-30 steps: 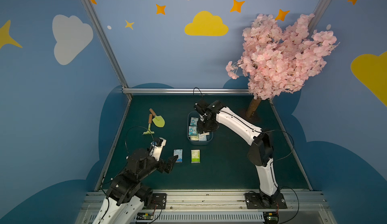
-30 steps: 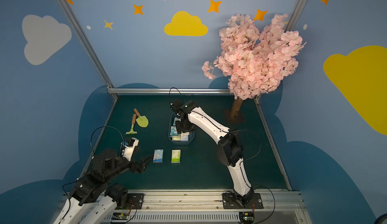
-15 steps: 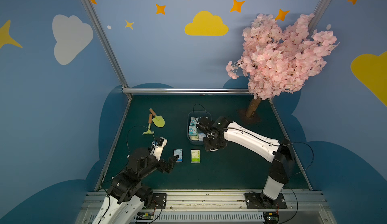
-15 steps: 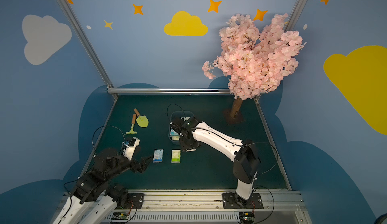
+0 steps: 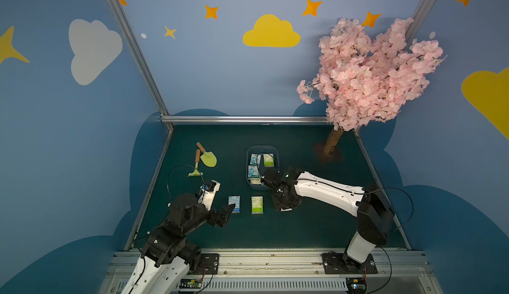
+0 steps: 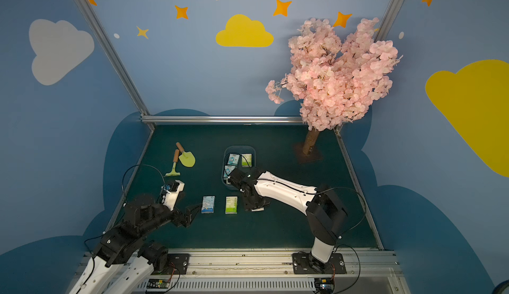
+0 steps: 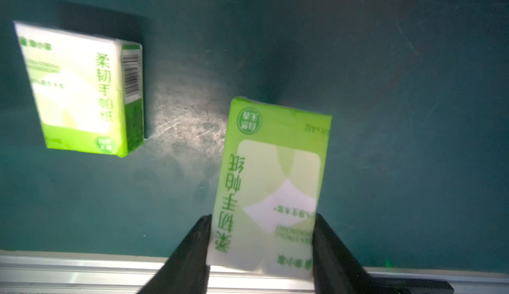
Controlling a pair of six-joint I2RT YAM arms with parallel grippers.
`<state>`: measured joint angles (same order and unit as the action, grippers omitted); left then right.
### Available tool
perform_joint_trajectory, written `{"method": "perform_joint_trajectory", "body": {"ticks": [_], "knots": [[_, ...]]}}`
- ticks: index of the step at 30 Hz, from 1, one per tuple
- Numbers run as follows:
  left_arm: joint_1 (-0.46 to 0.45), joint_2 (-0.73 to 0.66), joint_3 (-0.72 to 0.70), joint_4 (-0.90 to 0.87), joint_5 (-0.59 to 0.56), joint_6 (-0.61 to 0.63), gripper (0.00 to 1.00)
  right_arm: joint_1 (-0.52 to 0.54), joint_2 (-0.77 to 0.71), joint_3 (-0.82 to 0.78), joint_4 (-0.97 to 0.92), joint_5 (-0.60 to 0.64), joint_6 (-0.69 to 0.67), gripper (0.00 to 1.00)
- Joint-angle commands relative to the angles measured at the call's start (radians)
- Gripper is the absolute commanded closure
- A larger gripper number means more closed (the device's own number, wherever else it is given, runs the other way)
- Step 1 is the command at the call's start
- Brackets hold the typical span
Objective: Take the pocket tissues out of the storage box
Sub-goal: Place the pocket tissues at the center of the board.
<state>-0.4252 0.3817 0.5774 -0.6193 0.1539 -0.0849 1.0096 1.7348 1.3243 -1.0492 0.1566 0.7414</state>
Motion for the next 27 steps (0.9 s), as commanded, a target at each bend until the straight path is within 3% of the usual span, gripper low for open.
{"method": "perform_joint_trajectory", "body": {"ticks": [1, 27], "knots": [[0.005, 0.005, -0.009, 0.018, 0.004, 0.014, 0.00, -0.001, -0.009, -0.003, 0.059, 0.002, 0.001, 0.44], [0.005, 0.003, -0.007, 0.016, -0.004, 0.010, 0.00, -0.020, 0.069, -0.110, 0.163, -0.092, 0.010, 0.42]]}}
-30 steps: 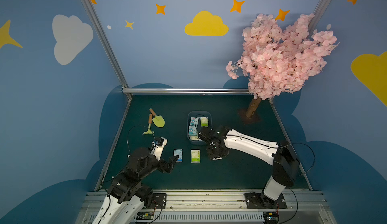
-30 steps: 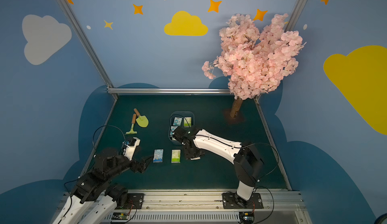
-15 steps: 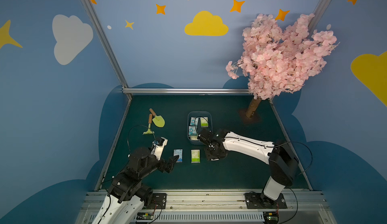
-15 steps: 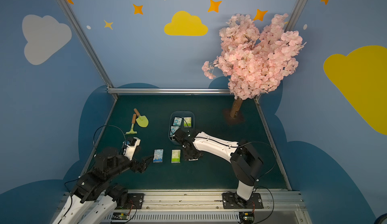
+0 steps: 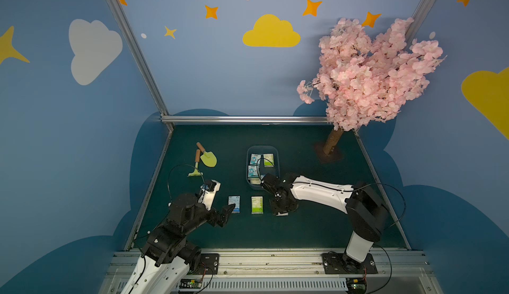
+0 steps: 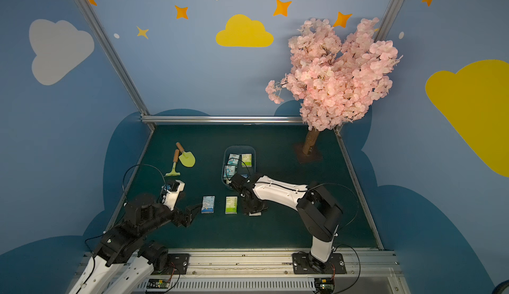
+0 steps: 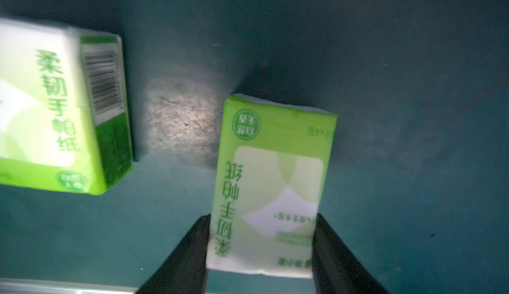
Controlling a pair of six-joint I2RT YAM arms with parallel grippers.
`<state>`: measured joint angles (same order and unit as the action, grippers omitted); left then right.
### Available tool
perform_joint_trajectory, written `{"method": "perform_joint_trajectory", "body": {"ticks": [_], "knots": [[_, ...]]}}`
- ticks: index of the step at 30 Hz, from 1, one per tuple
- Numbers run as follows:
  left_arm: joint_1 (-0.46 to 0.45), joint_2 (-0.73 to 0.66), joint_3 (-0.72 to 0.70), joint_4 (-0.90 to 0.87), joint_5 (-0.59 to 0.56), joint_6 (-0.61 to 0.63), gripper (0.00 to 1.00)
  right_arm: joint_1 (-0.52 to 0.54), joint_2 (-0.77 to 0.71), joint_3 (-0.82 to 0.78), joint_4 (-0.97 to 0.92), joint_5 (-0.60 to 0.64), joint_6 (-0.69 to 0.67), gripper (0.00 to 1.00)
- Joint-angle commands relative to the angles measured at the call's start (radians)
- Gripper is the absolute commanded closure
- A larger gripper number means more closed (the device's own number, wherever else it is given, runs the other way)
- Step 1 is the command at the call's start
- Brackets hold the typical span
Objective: Take the pocket tissues out of the storage box
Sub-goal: Place the pocket tissues at the center of the board.
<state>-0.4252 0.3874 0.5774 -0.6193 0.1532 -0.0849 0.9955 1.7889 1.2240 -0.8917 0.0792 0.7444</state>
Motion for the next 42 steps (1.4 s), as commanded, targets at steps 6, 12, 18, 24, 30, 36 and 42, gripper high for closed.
{"method": "perform_joint_trajectory", "body": {"ticks": [6, 12, 18, 24, 30, 36, 42], "knots": [[0.005, -0.005, -0.007, 0.014, -0.006, 0.010, 0.00, -0.006, 0.011, -0.013, 0.005, -0.011, 0.009, 0.40], [0.005, -0.005, -0.008, 0.014, -0.006, 0.010, 0.00, -0.008, -0.013, -0.004, -0.016, 0.013, 0.010, 0.31], [0.005, -0.003, -0.008, 0.016, -0.006, 0.010, 0.00, -0.008, -0.060, 0.042, -0.104, 0.062, 0.009, 0.26], [0.005, -0.002, -0.008, 0.020, -0.007, 0.010, 0.00, -0.023, -0.111, 0.134, -0.147, 0.081, -0.024, 0.19], [0.005, -0.002, -0.010, 0.025, -0.015, 0.013, 0.00, -0.063, -0.087, 0.284, -0.151, 0.083, -0.074, 0.13], [0.005, -0.005, -0.010, 0.030, -0.026, 0.010, 0.00, -0.109, 0.024, 0.468, -0.143, 0.073, -0.152, 0.10], [0.005, -0.019, -0.011, 0.026, -0.040, 0.009, 0.00, -0.163, 0.141, 0.585, -0.099, -0.016, -0.199, 0.12]]}}
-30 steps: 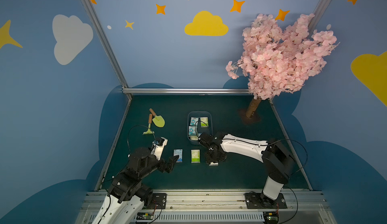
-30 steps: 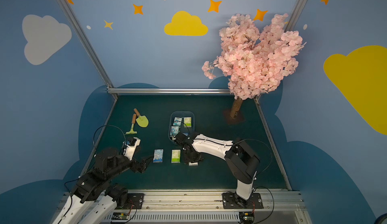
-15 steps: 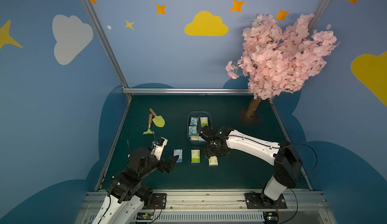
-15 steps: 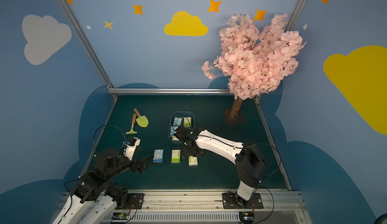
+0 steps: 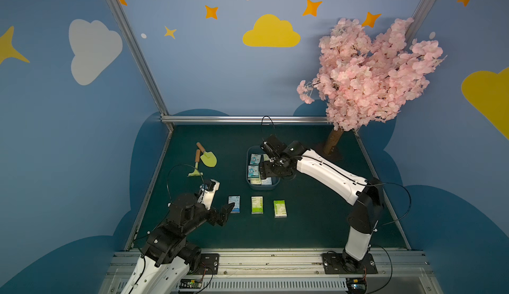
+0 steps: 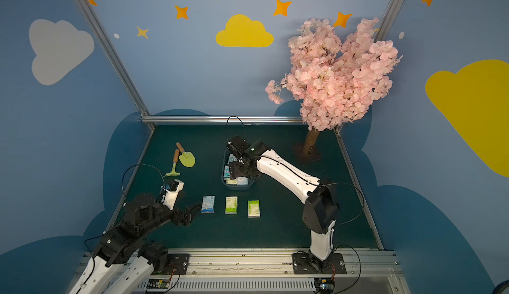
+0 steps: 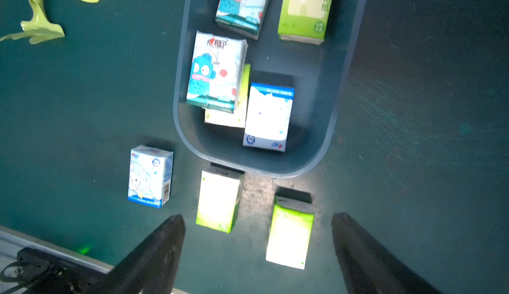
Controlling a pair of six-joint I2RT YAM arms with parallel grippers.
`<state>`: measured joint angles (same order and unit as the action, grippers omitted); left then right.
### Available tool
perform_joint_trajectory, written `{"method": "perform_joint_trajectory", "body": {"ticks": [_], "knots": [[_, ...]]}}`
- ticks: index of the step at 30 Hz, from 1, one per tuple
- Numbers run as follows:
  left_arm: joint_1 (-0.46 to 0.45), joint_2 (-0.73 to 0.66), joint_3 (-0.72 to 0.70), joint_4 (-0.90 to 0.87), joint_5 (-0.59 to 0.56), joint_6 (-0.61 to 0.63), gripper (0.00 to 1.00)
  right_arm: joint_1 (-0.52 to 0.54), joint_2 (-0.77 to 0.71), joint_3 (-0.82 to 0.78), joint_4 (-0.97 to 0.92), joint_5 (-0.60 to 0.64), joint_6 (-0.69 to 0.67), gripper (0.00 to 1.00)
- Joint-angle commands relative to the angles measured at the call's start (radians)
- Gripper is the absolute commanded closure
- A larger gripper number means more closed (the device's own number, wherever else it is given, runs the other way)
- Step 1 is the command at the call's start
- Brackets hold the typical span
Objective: Take the pocket tissues out of the storage box
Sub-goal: Place the pocket tissues at the center of the board, then pick up the pocket tissues from the storage box.
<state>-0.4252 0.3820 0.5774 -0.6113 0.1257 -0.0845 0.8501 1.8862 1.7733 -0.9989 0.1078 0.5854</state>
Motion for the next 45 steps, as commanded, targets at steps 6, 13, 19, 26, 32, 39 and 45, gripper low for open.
{"method": "perform_joint_trajectory", "body": {"ticks": [6, 13, 19, 26, 32, 39, 45], "knots": [[0.005, -0.019, -0.010, 0.015, -0.021, 0.012, 0.00, -0.041, 0.163, 0.127, 0.036, -0.145, -0.045, 0.15], [0.006, -0.033, -0.010, 0.010, -0.037, 0.012, 0.00, -0.058, 0.278, 0.223, 0.051, -0.183, -0.048, 0.16], [0.005, -0.041, -0.009, 0.004, -0.049, 0.011, 0.00, -0.065, 0.349, 0.281, 0.055, -0.209, -0.048, 0.21], [0.005, -0.043, -0.009, 0.002, -0.059, 0.012, 0.00, -0.066, 0.402, 0.319, 0.059, -0.251, -0.052, 0.23], [0.005, -0.042, -0.010, 0.001, -0.064, 0.014, 0.00, -0.068, 0.454, 0.357, 0.058, -0.272, -0.046, 0.24], [0.005, -0.041, -0.010, 0.001, -0.067, 0.015, 0.00, -0.070, 0.494, 0.396, 0.057, -0.283, -0.039, 0.28], [0.005, -0.042, -0.010, 0.001, -0.072, 0.014, 0.00, -0.071, 0.490, 0.384, 0.040, -0.254, -0.043, 0.33]]}}
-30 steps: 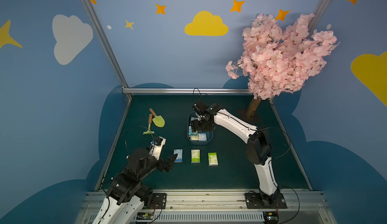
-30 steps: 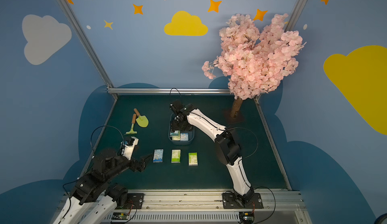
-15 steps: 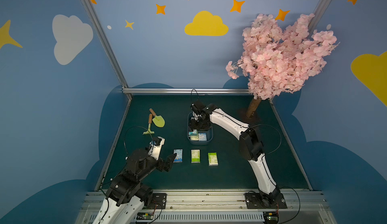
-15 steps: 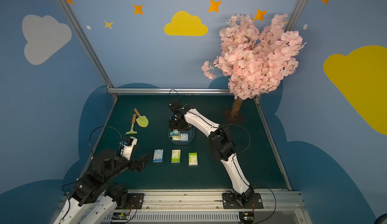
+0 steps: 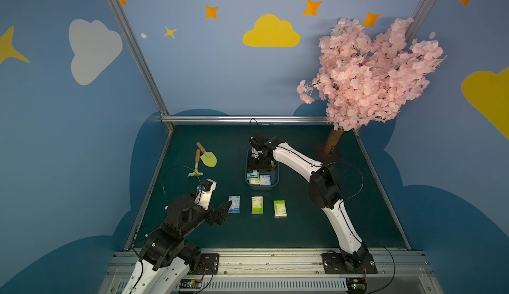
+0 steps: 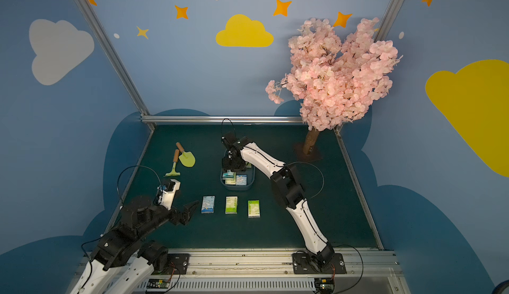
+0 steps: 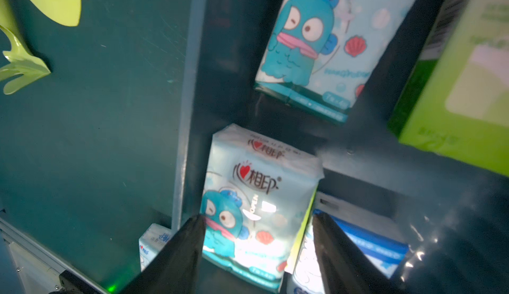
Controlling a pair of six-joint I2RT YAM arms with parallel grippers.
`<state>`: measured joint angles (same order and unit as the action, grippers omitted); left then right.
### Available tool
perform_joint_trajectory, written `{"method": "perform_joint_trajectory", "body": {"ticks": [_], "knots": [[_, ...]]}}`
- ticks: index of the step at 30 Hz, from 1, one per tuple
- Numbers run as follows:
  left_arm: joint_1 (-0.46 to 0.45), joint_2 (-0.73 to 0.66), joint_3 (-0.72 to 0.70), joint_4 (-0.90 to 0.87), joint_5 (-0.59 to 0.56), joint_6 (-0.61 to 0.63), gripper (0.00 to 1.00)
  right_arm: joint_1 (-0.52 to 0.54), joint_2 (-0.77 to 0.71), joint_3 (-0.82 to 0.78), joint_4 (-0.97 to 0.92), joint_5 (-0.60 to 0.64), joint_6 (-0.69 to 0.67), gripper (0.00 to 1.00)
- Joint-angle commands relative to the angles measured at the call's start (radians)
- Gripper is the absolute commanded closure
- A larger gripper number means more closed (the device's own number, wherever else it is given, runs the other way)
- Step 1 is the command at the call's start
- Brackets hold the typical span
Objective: Take the pocket tissues out of the storage box
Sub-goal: Pick up the pocket tissues from the storage box.
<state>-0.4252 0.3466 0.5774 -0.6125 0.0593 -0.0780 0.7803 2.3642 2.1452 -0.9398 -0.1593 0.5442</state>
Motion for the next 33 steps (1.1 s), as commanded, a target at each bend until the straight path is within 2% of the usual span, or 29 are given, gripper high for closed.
{"method": "perform_joint_trajectory", "body": {"ticks": [1, 7, 15, 20, 26, 33], "knots": [[0.005, -0.006, -0.010, 0.002, -0.007, 0.007, 0.00, -0.003, 0.012, 0.009, -0.019, 0.015, -0.006, 0.33], [0.005, -0.001, -0.010, 0.001, -0.009, 0.008, 0.00, -0.009, 0.027, 0.010, -0.044, 0.031, -0.020, 0.31], [0.005, 0.000, -0.010, 0.001, -0.012, 0.006, 0.00, -0.022, -0.002, 0.013, -0.129, 0.154, -0.059, 0.31], [0.005, 0.006, -0.010, 0.003, -0.013, 0.006, 0.00, -0.014, -0.035, 0.011, -0.084, 0.106, -0.112, 0.29], [0.005, 0.005, -0.010, 0.002, -0.018, 0.006, 0.00, 0.000, -0.035, 0.011, -0.062, 0.098, -0.129, 0.19], [0.005, 0.001, -0.010, 0.000, -0.024, 0.006, 0.00, 0.004, -0.002, 0.022, -0.059, 0.076, -0.131, 0.17]]}}
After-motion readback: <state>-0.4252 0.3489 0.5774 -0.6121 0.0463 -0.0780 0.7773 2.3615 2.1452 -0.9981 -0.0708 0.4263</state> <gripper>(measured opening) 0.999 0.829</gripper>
